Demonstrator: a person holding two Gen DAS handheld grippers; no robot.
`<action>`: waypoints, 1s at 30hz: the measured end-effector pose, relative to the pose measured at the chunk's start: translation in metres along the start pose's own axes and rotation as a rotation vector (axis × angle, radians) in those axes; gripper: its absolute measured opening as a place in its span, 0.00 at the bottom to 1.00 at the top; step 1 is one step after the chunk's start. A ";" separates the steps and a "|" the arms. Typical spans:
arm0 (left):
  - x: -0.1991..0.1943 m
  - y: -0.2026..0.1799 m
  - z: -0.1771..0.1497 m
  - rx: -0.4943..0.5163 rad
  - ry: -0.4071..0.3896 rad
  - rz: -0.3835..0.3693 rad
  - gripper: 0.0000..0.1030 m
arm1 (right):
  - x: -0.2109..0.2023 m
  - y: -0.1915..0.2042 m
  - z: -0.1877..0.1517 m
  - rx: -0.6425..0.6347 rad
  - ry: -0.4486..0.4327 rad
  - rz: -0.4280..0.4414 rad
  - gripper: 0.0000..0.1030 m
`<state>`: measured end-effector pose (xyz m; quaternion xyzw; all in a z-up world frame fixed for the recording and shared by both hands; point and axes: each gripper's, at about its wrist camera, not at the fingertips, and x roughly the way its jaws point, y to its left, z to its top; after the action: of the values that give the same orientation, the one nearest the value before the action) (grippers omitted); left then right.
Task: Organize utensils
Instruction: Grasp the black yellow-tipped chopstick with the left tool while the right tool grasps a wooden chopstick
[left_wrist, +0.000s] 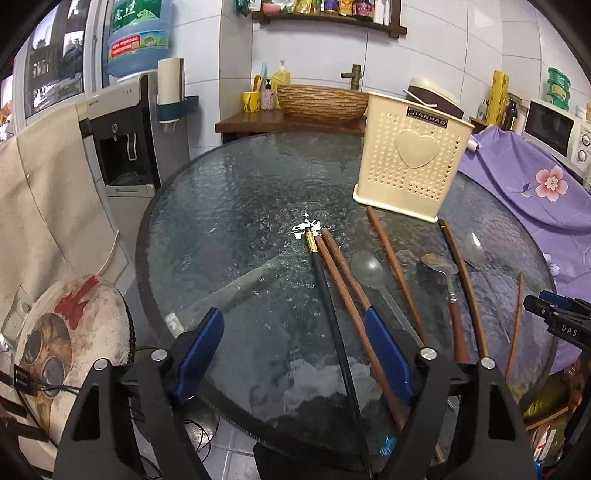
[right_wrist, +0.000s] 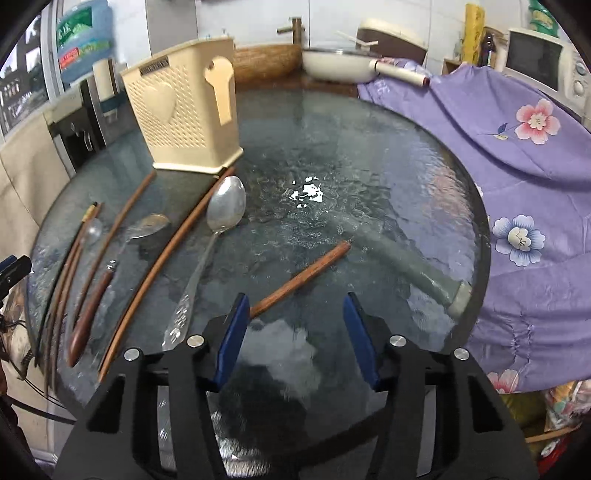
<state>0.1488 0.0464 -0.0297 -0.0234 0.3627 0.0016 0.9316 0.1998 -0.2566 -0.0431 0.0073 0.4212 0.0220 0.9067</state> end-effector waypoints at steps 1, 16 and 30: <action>0.005 -0.001 0.002 0.003 0.015 -0.002 0.70 | 0.004 0.001 0.002 0.001 0.013 -0.003 0.49; 0.056 -0.009 0.019 0.064 0.160 -0.036 0.38 | 0.042 0.023 0.038 -0.048 0.079 0.018 0.28; 0.094 -0.023 0.061 0.094 0.191 -0.009 0.20 | 0.062 0.034 0.062 -0.042 0.103 0.056 0.17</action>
<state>0.2593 0.0248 -0.0475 0.0186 0.4496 -0.0221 0.8927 0.2858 -0.2191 -0.0493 -0.0009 0.4666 0.0566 0.8827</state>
